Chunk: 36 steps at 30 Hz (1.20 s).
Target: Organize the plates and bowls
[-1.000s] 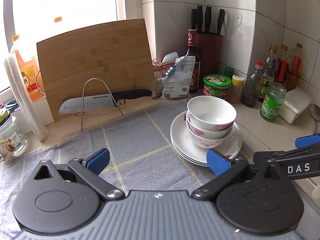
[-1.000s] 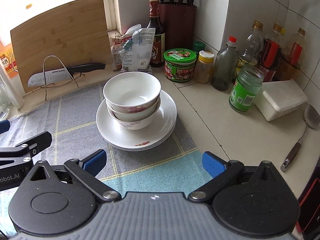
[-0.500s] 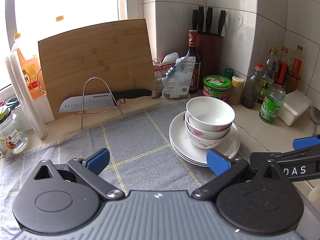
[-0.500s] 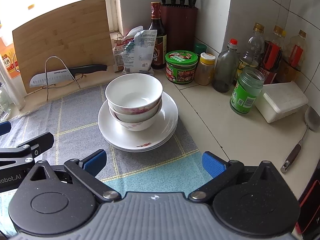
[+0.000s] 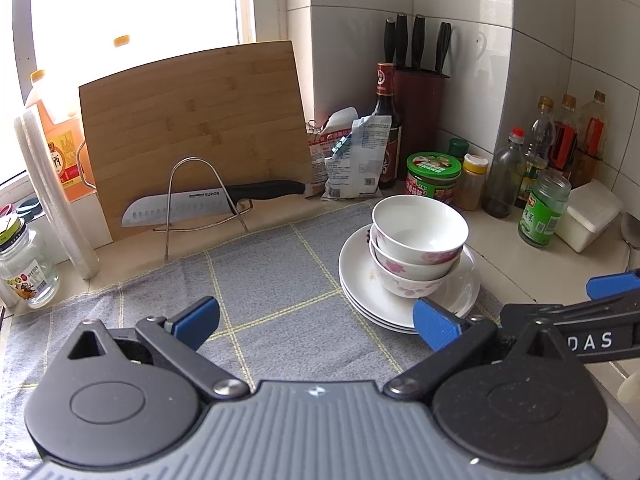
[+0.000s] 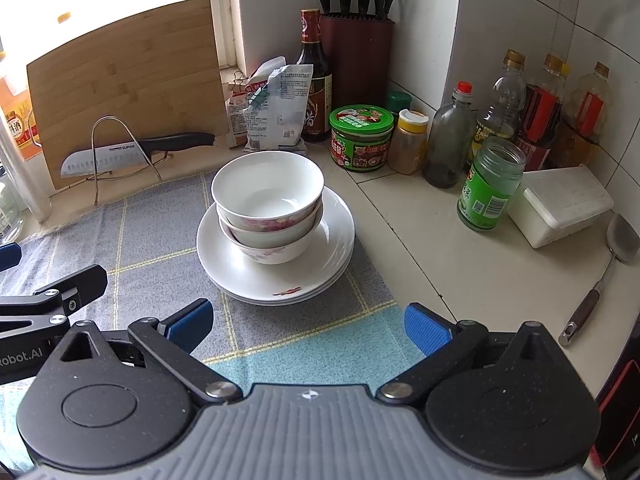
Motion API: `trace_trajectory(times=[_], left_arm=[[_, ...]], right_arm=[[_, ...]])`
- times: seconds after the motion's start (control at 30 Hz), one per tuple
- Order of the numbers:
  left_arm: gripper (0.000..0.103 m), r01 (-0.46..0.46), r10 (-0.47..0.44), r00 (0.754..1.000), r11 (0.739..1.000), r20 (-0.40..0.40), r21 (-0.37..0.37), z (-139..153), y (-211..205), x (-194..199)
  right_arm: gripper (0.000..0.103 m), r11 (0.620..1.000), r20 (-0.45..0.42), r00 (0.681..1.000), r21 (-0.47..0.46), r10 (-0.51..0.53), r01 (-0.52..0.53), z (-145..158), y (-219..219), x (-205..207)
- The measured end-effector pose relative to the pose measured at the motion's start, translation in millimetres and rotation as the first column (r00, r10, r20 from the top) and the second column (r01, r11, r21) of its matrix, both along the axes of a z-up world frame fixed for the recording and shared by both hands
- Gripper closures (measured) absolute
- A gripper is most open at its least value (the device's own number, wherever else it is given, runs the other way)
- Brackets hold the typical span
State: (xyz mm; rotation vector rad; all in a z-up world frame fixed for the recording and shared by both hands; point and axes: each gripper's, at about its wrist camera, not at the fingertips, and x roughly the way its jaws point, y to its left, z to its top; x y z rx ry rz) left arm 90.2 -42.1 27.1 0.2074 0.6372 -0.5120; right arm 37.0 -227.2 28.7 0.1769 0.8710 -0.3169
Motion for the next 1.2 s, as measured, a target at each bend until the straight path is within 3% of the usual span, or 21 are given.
trace_trajectory(times=[1.2], left_arm=[[0.001, 0.001, -0.001, 1.000, 1.000, 0.011, 0.004, 2.4, -1.4, -0.9]], right_arm=[[0.000, 1.000, 0.009, 1.000, 0.001, -0.010, 0.010, 3.0, -0.8, -2.5]])
